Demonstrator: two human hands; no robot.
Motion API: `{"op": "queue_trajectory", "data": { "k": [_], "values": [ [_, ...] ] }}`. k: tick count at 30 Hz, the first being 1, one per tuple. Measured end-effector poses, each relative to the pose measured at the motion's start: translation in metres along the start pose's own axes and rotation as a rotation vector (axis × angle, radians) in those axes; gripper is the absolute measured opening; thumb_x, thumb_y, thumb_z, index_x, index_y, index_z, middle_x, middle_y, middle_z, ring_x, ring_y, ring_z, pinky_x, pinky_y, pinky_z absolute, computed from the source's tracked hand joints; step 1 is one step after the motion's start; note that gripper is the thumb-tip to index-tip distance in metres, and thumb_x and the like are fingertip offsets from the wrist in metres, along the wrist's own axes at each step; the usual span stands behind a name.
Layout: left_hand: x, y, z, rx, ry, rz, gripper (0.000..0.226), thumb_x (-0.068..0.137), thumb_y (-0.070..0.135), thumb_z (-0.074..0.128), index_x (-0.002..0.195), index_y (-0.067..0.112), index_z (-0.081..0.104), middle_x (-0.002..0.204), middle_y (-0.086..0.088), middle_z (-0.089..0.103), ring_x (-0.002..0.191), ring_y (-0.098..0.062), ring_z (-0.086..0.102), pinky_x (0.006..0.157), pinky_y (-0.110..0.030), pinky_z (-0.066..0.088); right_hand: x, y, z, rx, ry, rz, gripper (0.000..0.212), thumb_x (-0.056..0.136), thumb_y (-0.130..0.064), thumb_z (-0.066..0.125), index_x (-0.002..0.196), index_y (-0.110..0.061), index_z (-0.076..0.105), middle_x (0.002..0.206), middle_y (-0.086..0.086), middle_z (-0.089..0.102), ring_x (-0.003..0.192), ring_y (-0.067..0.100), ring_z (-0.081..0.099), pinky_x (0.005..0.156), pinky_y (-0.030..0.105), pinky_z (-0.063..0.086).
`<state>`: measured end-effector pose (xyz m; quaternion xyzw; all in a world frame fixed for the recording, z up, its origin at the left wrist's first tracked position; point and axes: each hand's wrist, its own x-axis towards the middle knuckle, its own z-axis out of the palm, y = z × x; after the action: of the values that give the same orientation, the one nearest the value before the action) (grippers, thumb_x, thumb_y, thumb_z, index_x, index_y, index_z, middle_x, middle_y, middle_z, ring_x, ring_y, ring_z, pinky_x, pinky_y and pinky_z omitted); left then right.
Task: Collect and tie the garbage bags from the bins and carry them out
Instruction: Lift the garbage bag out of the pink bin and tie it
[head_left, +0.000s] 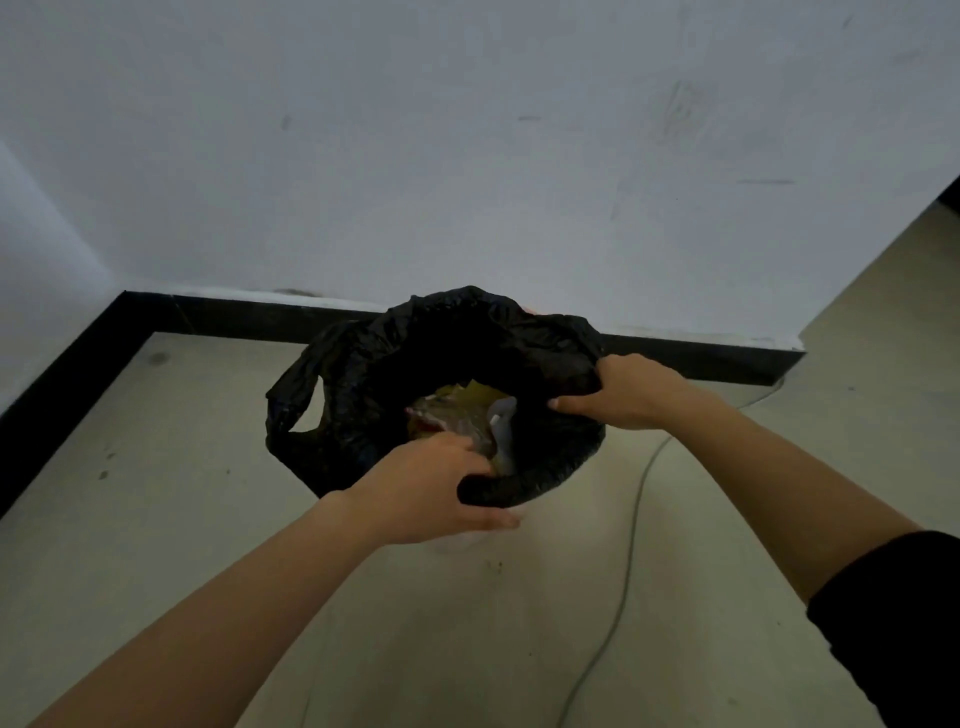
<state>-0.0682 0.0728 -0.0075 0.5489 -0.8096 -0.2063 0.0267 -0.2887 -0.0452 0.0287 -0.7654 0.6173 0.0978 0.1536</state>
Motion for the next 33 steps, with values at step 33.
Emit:
{"op": "queue_trajectory", "data": {
  "k": [33],
  "values": [
    [-0.003, -0.057, -0.034, 0.133, 0.415, -0.838, 0.060, 0.086, 0.059, 0.053, 0.115, 0.009, 0.037, 0.114, -0.011, 0.048, 0.105, -0.028, 0.055, 0.067, -0.034, 0.043, 0.032, -0.048, 0.012, -0.199, 0.356, -0.054, 0.063, 0.084, -0.056, 0.059, 0.124, -0.012, 0.039, 0.118, 0.009, 0.048, 0.108, 0.026, 0.050, 0.076, 0.033, 0.042]
  ]
}}
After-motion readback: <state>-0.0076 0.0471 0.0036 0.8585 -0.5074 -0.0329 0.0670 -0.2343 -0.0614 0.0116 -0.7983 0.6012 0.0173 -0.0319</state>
